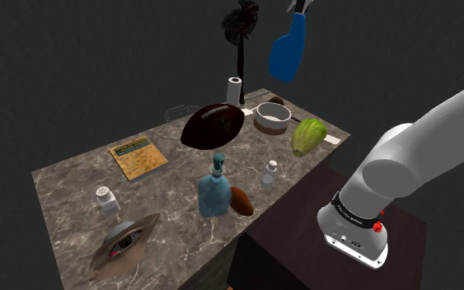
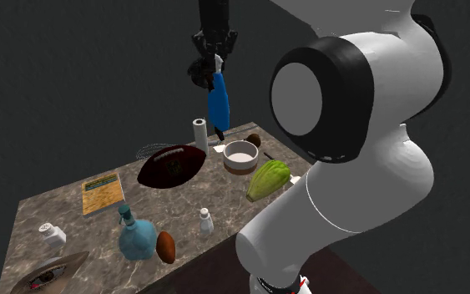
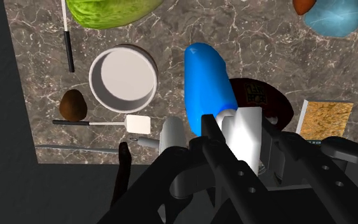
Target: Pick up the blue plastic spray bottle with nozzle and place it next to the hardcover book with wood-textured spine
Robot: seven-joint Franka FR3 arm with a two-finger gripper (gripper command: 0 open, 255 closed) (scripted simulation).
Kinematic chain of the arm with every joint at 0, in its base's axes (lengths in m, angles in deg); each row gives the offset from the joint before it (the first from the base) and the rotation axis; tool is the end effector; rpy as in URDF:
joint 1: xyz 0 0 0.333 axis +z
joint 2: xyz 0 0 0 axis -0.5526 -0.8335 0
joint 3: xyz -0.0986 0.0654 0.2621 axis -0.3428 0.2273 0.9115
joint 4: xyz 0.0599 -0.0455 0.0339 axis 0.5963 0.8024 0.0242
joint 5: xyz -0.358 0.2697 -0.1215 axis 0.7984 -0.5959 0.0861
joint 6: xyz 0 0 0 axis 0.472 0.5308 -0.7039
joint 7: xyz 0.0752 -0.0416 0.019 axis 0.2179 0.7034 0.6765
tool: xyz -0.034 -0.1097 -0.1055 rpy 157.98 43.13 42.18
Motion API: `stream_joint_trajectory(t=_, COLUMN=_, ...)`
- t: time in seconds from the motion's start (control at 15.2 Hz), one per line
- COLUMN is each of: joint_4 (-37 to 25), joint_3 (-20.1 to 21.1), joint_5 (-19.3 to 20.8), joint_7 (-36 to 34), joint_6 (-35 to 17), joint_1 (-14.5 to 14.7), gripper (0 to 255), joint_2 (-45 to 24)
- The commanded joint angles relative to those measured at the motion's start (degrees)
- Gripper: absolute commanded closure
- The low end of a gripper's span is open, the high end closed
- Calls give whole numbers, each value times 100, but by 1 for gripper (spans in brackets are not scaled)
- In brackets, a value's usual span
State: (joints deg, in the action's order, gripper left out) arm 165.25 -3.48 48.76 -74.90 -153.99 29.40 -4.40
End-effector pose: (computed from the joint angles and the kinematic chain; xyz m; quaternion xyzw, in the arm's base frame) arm 0.4755 -0.1104 0.6745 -1.0000 0.0075 0.0004 0.0000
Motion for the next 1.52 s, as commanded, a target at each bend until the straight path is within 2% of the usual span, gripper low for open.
stream_joint_trajectory(t=0.0, joint_4=-175, joint_3=96, joint_5=-43, joint_7=-142, joint_6=81, joint_1=47, gripper=255, joint_2=-99)
stream_joint_trajectory(t=0.46, joint_4=-735, joint_3=718, joint_5=-250, joint_7=-1106, joint_6=74, joint_1=364, gripper=255, joint_2=-676)
stream_joint_trajectory(t=0.86, joint_4=-1556, joint_3=1214, joint_5=-298, joint_7=-1917, joint_6=147, joint_1=667, gripper=255, joint_2=-1422)
stream_joint_trajectory(t=1.19, joint_4=-2590, joint_3=1588, joint_5=-197, joint_7=-2586, joint_6=337, joint_1=991, gripper=255, joint_2=-2271)
stream_joint_trajectory(t=1.45, joint_4=-3849, joint_3=1836, joint_5=15, joint_7=-3106, joint_6=684, joint_1=1369, gripper=255, joint_2=-3202)
